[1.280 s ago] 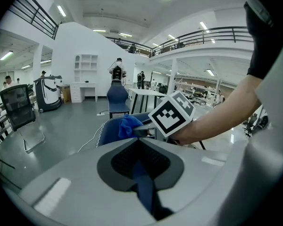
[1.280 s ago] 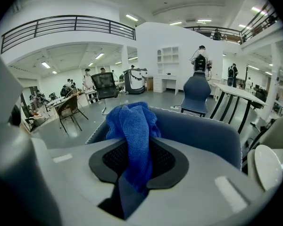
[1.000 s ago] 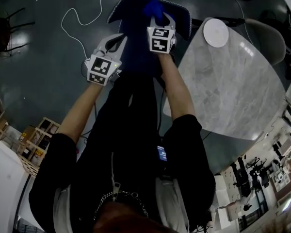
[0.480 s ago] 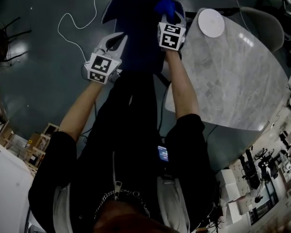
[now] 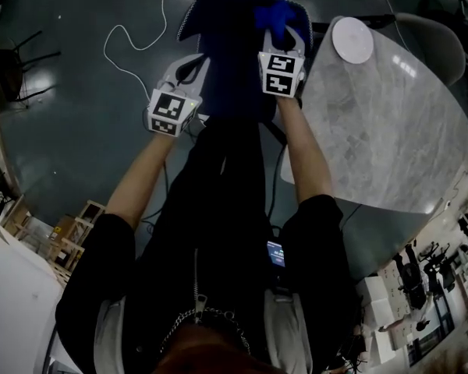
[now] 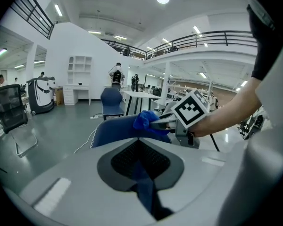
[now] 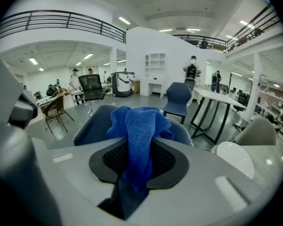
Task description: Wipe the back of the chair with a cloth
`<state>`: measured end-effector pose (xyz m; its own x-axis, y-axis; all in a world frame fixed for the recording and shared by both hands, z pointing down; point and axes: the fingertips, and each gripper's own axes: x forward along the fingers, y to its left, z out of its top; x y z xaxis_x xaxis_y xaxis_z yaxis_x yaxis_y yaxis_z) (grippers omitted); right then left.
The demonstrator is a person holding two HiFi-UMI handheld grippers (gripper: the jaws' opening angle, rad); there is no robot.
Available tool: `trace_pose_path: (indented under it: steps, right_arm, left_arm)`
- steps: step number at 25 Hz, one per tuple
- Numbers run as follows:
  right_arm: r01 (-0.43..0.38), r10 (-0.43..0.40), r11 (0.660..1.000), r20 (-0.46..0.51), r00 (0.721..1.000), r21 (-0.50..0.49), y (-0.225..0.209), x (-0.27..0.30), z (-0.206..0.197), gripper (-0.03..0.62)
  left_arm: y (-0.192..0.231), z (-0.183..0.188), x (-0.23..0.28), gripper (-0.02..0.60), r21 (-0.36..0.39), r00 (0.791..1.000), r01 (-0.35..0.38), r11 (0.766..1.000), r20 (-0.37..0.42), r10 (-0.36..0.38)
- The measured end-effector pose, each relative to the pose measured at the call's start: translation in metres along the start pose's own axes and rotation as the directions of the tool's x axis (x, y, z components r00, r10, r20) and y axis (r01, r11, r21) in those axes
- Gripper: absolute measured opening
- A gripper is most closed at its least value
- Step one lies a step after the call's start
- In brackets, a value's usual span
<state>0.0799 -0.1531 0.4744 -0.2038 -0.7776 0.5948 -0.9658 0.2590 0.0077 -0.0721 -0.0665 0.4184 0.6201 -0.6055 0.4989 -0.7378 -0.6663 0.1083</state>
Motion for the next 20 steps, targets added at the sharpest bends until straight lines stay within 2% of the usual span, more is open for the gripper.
trace_pose_path:
  steps: [4,8,12,17,18,20]
  right_arm:
    - [-0.139,0.141,0.985,0.018,0.990,-0.107,0.068,0.007,0.004,0.101]
    - [-0.275,0.279,0.944,-0.003,0.960,-0.185,0.133,0.018,-0.003,0.101]
    - [-0.389,0.396,0.879,-0.034,0.918,-0.275,0.178,0.029,-0.004,0.101]
    - [-0.517,0.509,0.755,-0.136,0.850,-0.404,0.233,0.043,-0.025,0.101]
    - [-0.528,0.515,0.740,-0.155,0.843,-0.417,0.241,0.047,-0.029,0.101]
    - [-0.527,0.503,0.736,-0.178,0.846,-0.425,0.247,0.058,-0.033,0.101]
  left_arm:
    - [0.023,-0.008,-0.013,0.003,-0.030,0.998,-0.059,0.998,0.007,0.059]
    - [0.041,-0.024,-0.029,0.003,-0.059,0.993,-0.119,0.991,-0.004,0.119]
    - [0.050,-0.034,-0.042,0.003,-0.087,0.985,-0.174,0.981,-0.021,0.173]
    - [0.061,-0.049,-0.070,0.003,-0.101,0.973,-0.230,0.968,-0.041,0.227]
    - [0.064,-0.052,-0.076,0.003,-0.104,0.971,-0.238,0.966,-0.044,0.235]
    - [0.069,-0.059,-0.083,0.003,-0.113,0.968,-0.249,0.962,-0.053,0.244]
